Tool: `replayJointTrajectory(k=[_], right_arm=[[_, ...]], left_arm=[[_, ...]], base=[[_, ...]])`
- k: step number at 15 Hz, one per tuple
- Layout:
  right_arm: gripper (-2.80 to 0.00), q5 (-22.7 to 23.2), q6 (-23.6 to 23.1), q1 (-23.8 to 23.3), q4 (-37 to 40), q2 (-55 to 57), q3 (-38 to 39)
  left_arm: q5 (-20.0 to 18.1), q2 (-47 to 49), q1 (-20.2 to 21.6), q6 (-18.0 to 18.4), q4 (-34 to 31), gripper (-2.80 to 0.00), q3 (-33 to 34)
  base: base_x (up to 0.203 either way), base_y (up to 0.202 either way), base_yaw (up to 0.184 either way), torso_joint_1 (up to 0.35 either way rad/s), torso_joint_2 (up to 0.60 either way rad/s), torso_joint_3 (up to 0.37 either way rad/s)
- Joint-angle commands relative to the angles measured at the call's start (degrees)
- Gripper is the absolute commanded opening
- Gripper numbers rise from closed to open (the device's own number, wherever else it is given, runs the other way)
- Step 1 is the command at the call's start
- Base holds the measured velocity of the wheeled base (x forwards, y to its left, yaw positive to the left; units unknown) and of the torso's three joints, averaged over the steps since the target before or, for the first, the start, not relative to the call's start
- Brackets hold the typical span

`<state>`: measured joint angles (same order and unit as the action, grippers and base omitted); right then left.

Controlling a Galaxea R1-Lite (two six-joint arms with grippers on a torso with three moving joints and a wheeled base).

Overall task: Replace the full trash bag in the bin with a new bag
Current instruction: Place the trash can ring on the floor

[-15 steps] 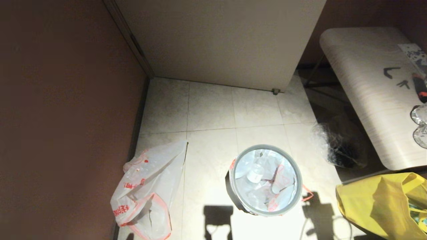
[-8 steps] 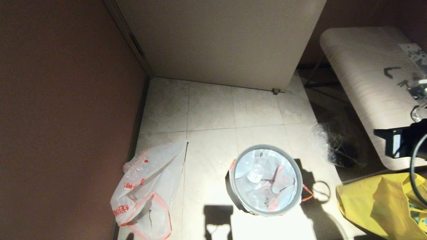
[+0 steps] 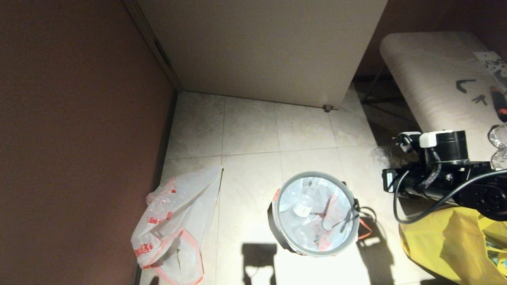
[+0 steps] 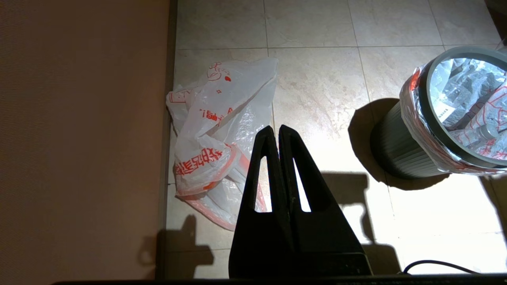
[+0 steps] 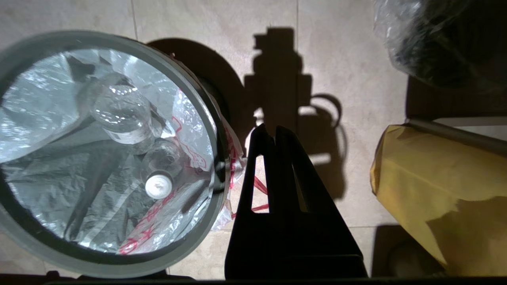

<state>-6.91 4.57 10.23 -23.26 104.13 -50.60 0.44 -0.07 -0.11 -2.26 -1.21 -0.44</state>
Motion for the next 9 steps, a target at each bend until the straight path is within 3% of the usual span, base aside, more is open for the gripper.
replayJointTrajectory(k=[1, 4, 5, 9], right_arm=[[-2.8, 0.02, 0.17, 0.17, -2.99, 7.52, 0.03], [-2.8, 0.74, 6.52, 1.61, -6.32, 10.67, 0.31], [0.0, 2.03, 8.81, 1.92, -6.17, 10.69, 0.31], [0.0, 2.95, 13.9, 2.67, -4.43, 12.94, 0.33]], left_arm=[[0.05, 0.07, 0.02, -0.03, -0.02, -2.8, 0.0], [0.06, 0.07, -0.01, -0.03, -0.02, -2.8, 0.0], [0.07, 0.07, 0.0, -0.03, -0.02, -2.8, 0.0], [0.0, 0.07, -0.01, -0.03, -0.02, -2.8, 0.0]], base=[[0.0, 0.0, 0.0, 0.0, 0.0, 0.0], [0.0, 0.0, 0.0, 0.0, 0.0, 0.0], [0.0, 0.0, 0.0, 0.0, 0.0, 0.0], [0.0, 0.0, 0.0, 0.0, 0.0, 0.0]])
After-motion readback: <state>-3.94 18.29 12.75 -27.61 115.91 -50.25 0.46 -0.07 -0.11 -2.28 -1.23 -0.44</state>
